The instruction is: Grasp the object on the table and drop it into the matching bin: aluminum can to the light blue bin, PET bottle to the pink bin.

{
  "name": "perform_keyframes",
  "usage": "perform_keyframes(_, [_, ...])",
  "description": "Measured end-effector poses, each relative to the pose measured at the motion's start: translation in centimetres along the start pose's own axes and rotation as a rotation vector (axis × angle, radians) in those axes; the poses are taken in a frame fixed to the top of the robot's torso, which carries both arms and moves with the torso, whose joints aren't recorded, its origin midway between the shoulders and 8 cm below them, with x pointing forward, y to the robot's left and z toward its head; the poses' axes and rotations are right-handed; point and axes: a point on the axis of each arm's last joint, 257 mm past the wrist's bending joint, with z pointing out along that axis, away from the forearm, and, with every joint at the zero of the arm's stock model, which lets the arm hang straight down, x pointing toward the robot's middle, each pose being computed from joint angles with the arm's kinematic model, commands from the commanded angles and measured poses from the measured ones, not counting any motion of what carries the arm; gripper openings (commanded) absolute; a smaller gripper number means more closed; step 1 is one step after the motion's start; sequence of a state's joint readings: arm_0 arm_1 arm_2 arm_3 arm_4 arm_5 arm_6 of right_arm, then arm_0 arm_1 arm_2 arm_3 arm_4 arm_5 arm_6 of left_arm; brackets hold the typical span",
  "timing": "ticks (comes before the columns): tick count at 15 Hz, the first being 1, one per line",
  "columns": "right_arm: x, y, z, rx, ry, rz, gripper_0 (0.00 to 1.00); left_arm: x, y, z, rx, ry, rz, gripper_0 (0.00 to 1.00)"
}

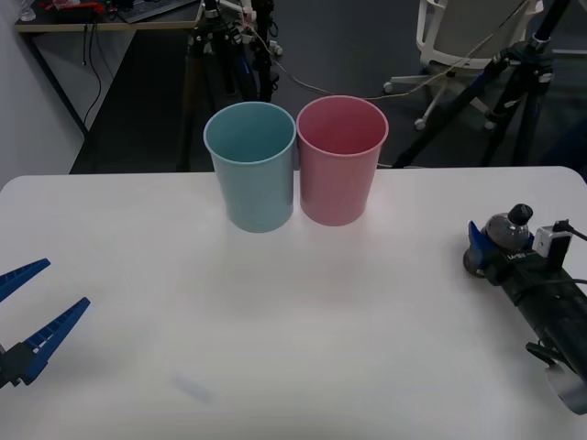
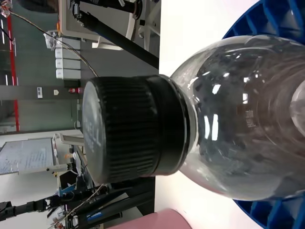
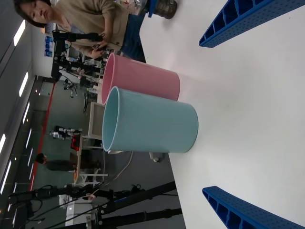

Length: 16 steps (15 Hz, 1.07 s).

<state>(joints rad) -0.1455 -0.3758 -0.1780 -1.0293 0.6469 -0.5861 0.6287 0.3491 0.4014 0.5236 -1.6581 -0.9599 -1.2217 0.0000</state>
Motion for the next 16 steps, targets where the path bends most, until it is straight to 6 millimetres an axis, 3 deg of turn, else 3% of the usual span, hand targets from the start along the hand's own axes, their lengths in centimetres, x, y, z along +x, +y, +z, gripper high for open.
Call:
perform_keyframes(7, [0.0,-0.5,-0.8,0.004,-0.002,-0.015,0.0,0.0,0.0,0.0,0.0,0.0,0.0,1.0])
perform_keyframes(10, [-1.0,0.0,-3.0,-0.005,-0.005,-0.057,0.0,0.0,0.0,0.0,0.0,0.0,0.0,1.0])
perform_keyframes(13, [-1.8,1.8,-6.0,-0.024,0.022,-0.06,0.0,0.0,0.0,0.0,0.0,0.0,0.0,1.0])
perform_keyframes(16, [-4.0,3.8,-9.0,-0.075,0.023,-0.064,0.0,0.0,0.0,0.0,0.0,0.0,0.0,1.0])
